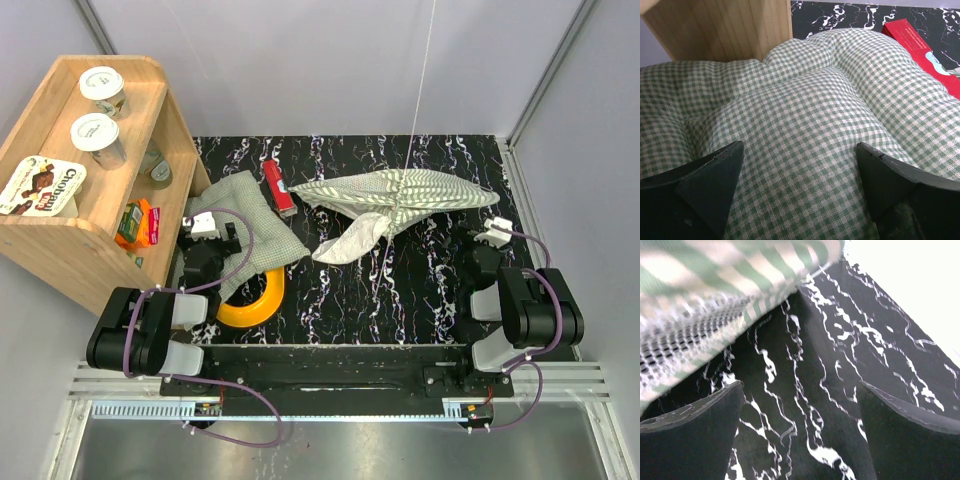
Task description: Set up the pet tent
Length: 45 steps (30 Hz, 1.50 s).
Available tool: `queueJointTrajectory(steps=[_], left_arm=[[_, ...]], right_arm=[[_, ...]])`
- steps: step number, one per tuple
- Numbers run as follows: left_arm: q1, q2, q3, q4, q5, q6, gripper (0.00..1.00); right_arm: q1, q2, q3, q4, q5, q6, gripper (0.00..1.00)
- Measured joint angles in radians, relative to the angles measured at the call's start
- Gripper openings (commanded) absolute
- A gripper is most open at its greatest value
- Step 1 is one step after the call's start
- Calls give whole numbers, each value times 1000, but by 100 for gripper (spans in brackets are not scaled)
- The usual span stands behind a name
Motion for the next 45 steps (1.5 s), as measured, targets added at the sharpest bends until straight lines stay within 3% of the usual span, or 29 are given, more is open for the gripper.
queueJointTrajectory(steps=[10,12,14,17,20,23,27,29,34,37,45], left_arm=[[0,0,0,0,0,0,99],[0,0,0,0,0,0,99],[0,0,0,0,0,0,99],[0,0,0,0,2,0,99],[0,-13,3,-26,1,1,99],[0,-70,46,-188,2,-16,99],[5,-109,163,-494,43,-18,97],[11,-128,196,-594,82,-10,95],[18,-180,264,-827,174,9,91],[19,-208,313,-979,219,16,90],[-2,-289,479,-998,318,145,88]], right_arm=[[6,-42,-100,-7,52,6,99],[9,-194,-110,-75,93,18,99],[10,-444,-85,-179,130,29,96],[11,-713,40,-333,165,56,91],[11,-855,153,-455,194,106,89],[11,-932,212,-624,209,168,85],[11,-909,304,-849,101,192,79],[12,-838,397,-941,-48,191,77],[66,-580,709,-1183,-298,171,79],[134,-513,733,-1247,-355,159,81],[298,-338,729,-1252,-409,148,77]])
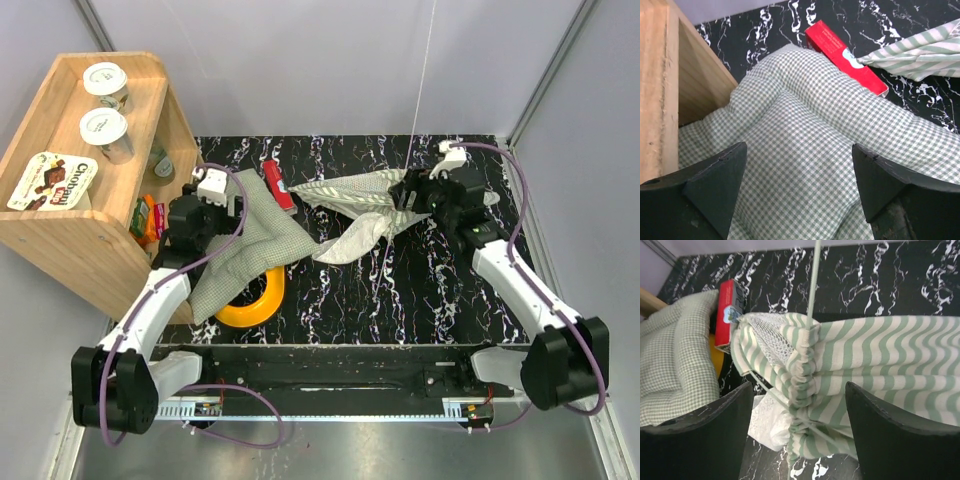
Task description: Set up the pet tent
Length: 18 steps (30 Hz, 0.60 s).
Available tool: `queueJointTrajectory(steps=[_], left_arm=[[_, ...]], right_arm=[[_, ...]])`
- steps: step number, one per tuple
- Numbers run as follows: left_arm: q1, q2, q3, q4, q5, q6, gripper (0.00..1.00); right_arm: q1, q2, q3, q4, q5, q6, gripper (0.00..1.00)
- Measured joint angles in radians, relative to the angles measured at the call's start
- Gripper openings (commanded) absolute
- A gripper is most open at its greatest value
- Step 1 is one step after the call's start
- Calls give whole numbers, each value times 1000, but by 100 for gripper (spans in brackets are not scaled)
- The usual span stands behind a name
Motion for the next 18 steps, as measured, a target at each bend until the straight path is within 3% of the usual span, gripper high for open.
queueJointTrajectory(steps=[2,3,6,8,18], left_arm=[[0,-17,7,-3,18,15,86],[0,-21,8,-14,30,23,86],[-4,-21,16,-77,68,41,84],[-13,-21,32,-130,93,50,82],[-93,-21,279,-422,220,48,71]], right_arm=[[5,45,0,6,0,0,68],[6,63,0,10,4,2,59],[6,92,0,26,13,10,20],[6,95,1,40,11,31,1],[6,11,13,34,13,222,0]])
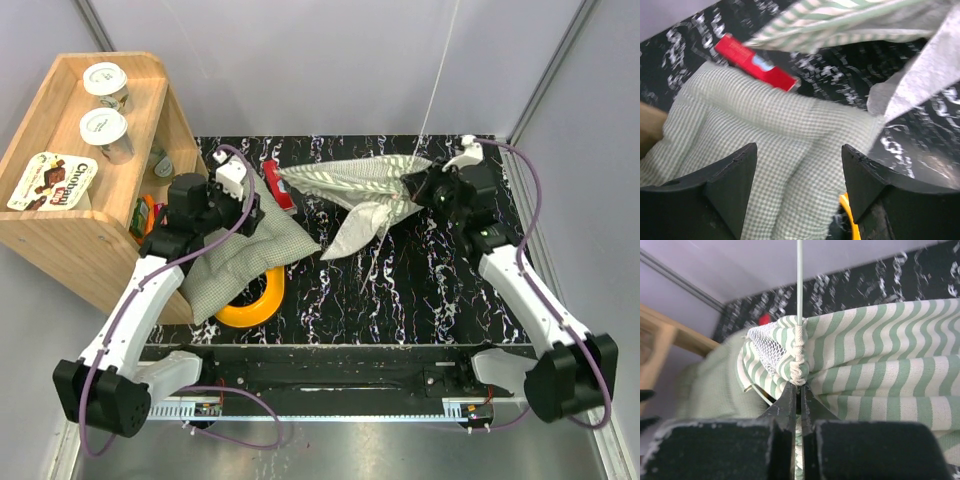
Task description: Set up the pet tent
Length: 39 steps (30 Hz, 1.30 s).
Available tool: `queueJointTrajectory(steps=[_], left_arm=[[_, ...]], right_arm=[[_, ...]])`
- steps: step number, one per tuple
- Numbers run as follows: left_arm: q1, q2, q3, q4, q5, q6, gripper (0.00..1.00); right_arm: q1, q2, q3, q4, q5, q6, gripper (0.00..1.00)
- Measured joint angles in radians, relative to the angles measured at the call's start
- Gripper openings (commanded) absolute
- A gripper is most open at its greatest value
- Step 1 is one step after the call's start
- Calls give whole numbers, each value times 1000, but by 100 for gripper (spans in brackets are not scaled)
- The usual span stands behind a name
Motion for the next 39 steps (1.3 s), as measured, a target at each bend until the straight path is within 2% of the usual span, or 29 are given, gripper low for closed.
queueJointTrajectory(steps=[9,16,20,27,33,39], left_arm=[[-132,-5,226,-229,189,-13,72],[-239,-5,391,-323,263,-29,79],[-321,-4,416,-346,277,-45,83],[-485,33,416,-367,284,-54,83],[-600,102,407,-347,319,-82,78],[-644,166,366,-295,336,-118,70]], right_arm=[[0,-230,109,8,-52,192,0],[0,-269,128,21,-158,309,0],[0,-263,128,14,-202,366,0],[1,-282,69,53,-181,464,0],[6,-284,26,83,-128,513,0],[13,-281,24,100,-122,523,0]])
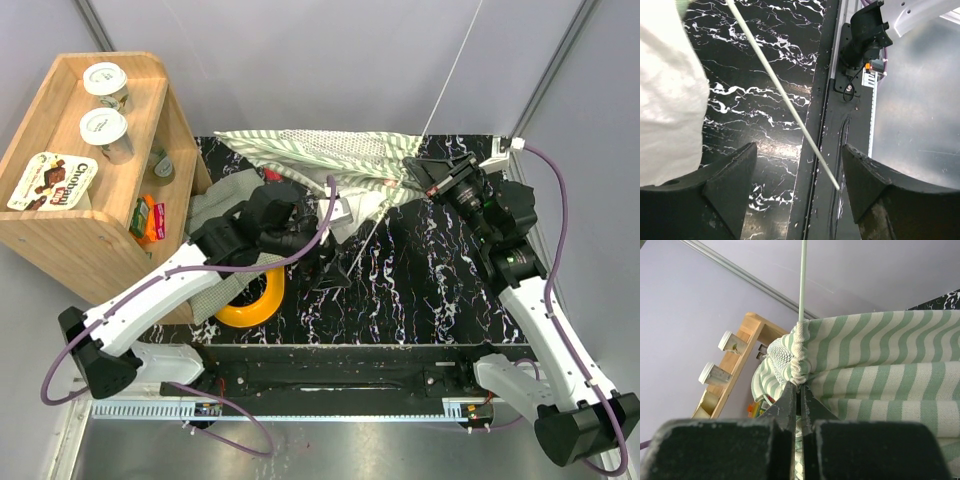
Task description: Set up the pet tent
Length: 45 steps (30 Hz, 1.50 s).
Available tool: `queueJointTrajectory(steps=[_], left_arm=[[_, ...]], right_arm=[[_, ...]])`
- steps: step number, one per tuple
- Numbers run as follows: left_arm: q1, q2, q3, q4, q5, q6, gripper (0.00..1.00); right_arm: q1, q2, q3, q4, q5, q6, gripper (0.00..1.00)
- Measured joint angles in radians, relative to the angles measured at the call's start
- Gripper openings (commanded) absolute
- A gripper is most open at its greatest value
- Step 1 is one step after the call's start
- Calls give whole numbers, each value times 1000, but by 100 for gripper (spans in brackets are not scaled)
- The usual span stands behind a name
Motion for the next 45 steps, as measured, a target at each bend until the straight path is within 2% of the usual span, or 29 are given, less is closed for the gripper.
queueJointTrajectory(steps=[3,5,8,9,12,16,20,24,31,38,41,45], left_arm=[[-15,28,-22,24,-11,-24,61],[-20,40,-32,44,-16,-39,44],[-23,51,-48,69,-14,-76,14],[-23,53,-51,72,-12,-92,1],[-17,53,-67,88,-12,-165,0],[-12,53,-84,97,-6,-244,0],[-10,53,-93,98,0,-306,0],[5,56,-118,113,8,-354,0],[45,71,-161,171,18,-391,0],[51,90,-162,206,26,-413,0],[50,105,-163,209,35,-415,0],[50,109,-163,204,36,-410,0]], right_arm=[[3,10,0,7,-2,3,0],[3,20,0,10,-2,3,0],[3,32,0,11,-3,3,0],[3,36,0,11,-3,3,0],[3,48,-1,13,-13,3,0],[6,63,-1,16,-35,-18,48],[7,95,25,-51,-54,-93,61],[15,90,48,-156,-48,-195,70],[27,18,133,-427,72,-397,80],[29,-14,223,-638,251,-552,80],[28,-13,230,-673,211,-620,77],[29,-43,225,-670,-8,-755,73]])
